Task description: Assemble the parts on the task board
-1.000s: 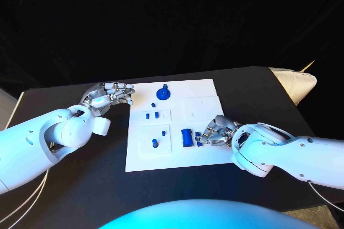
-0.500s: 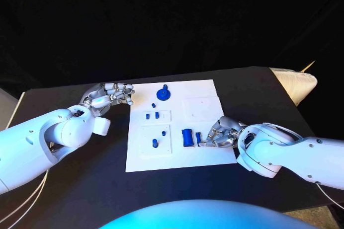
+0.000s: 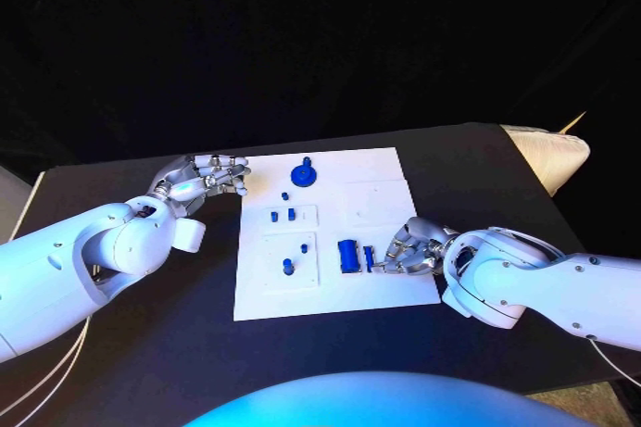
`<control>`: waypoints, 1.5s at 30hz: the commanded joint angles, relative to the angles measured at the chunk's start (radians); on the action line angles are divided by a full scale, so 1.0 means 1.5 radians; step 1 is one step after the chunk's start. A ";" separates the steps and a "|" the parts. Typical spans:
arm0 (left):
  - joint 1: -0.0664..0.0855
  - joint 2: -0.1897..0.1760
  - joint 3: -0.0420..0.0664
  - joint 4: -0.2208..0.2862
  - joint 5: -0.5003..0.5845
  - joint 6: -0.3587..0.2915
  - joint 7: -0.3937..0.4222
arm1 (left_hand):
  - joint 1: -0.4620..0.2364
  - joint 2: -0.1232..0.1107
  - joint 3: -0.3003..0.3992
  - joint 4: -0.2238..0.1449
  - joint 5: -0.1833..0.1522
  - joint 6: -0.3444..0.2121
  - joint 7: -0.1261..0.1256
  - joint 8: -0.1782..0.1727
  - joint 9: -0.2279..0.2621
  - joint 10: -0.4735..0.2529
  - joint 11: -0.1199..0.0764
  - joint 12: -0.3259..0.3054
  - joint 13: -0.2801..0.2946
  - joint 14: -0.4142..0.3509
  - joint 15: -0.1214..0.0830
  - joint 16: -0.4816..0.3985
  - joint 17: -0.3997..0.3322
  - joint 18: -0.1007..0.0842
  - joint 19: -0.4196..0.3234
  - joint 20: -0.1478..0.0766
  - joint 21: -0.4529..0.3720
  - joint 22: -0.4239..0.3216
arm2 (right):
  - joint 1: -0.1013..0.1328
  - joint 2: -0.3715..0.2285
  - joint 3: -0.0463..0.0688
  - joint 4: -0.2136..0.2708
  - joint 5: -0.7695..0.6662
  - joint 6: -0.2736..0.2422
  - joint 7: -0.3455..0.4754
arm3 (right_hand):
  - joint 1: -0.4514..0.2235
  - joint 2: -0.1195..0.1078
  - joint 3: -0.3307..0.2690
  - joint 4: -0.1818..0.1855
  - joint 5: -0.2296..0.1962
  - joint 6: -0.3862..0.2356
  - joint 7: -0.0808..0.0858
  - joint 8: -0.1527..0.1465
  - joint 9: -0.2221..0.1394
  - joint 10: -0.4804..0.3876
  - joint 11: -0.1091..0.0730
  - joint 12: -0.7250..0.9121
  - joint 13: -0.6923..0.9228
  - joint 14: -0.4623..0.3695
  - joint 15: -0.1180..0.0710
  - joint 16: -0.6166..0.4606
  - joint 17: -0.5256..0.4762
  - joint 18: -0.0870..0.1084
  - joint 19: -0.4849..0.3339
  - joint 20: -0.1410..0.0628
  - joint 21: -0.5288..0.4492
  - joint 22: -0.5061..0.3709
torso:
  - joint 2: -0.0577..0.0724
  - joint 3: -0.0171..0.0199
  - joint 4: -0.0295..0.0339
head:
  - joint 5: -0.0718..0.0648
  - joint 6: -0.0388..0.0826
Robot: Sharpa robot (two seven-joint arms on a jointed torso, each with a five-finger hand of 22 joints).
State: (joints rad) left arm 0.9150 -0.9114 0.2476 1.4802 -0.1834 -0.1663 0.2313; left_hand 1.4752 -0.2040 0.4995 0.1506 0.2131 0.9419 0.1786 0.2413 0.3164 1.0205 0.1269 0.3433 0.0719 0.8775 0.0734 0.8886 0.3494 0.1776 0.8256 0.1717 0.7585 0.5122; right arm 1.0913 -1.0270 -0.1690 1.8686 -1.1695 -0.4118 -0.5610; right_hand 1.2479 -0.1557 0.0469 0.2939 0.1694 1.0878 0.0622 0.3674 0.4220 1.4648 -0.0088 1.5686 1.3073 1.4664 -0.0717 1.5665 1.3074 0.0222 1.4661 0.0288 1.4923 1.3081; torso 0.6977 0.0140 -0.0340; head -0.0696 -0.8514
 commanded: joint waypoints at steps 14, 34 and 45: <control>0.000 0.034 0.000 -0.042 0.033 -0.020 0.043 | -0.008 -0.003 -0.002 0.013 0.002 -0.002 -0.001 -0.012 0.001 0.016 -0.001 -0.005 0.002 -0.002 0.002 -0.020 -0.003 0.002 0.003 0.002 -0.020 -0.011 | 0.031 0.004 0.003 -0.127 0.345 -0.078 0.447 | 0.092 0.019 -0.017 -0.005 0.045 -0.083 0.033 -0.031 -0.012 -0.040 0.027 -0.203 0.089 0.030 0.021 -0.081 0.058 0.057 -0.015 0.021 -0.380 0.045 | -0.017 -0.0070 0.0014 | 0.008 0.034; 0.000 0.150 -0.001 -0.223 0.089 -0.075 0.132 | 0.015 -0.002 -0.086 0.077 0.000 -0.047 -0.020 -0.075 -0.047 -0.045 0.052 -0.188 -0.006 -0.078 0.077 -0.458 -0.119 -0.013 -0.058 0.080 -0.431 -0.282 | 0.046 0.212 0.023 -0.497 0.605 -0.016 0.654 | 0.129 -0.029 0.219 -0.021 -0.026 -0.135 0.090 -0.115 -0.076 -0.278 0.106 -0.976 -0.717 -0.283 0.118 -0.905 -0.528 0.108 -0.297 0.126 -0.953 -0.620 | -0.054 -0.0044 0.0021 | 0.041 0.112; 0.014 0.140 -0.028 -0.179 0.083 -0.121 0.116 | -0.467 0.136 -0.333 -0.100 -0.142 -0.628 -0.119 -0.161 -0.211 -0.680 -0.085 -0.229 -0.048 -0.585 -0.049 -0.592 -0.233 -0.118 -0.550 -0.114 -0.506 -0.341 | 0.034 0.206 0.040 -0.446 0.605 -0.080 0.629 | -0.340 0.104 -0.031 -0.196 -0.113 -0.725 -0.041 -0.245 -0.281 -0.977 0.006 -1.046 -0.872 -0.978 0.048 -1.044 -0.872 -0.015 -0.977 -0.019 -0.995 -0.872 | -0.075 -0.0076 0.0113 | 0.043 0.137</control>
State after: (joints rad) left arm 0.9289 -0.7003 0.2052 1.1958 -0.0681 -0.2929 0.3826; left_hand 1.0654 -0.0523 0.0965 0.0701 0.0570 0.2314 0.0408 0.0343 0.0647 0.2515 0.0533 0.0193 0.0167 0.2006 0.0492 0.0514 0.0442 0.0523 0.1946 0.0768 0.0275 0.0215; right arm 1.1439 -0.7185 -0.1117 1.1818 -0.2986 -0.4975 0.3531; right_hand 1.0154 -0.0514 0.1001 0.0661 0.0322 0.2317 0.0523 0.0488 0.0787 0.3696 0.0394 0.0246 0.0500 0.3665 0.0299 0.0471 0.1274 0.0527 0.3182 0.0583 0.0194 0.0860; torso 0.6064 0.0041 -0.0265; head -0.0075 -0.6647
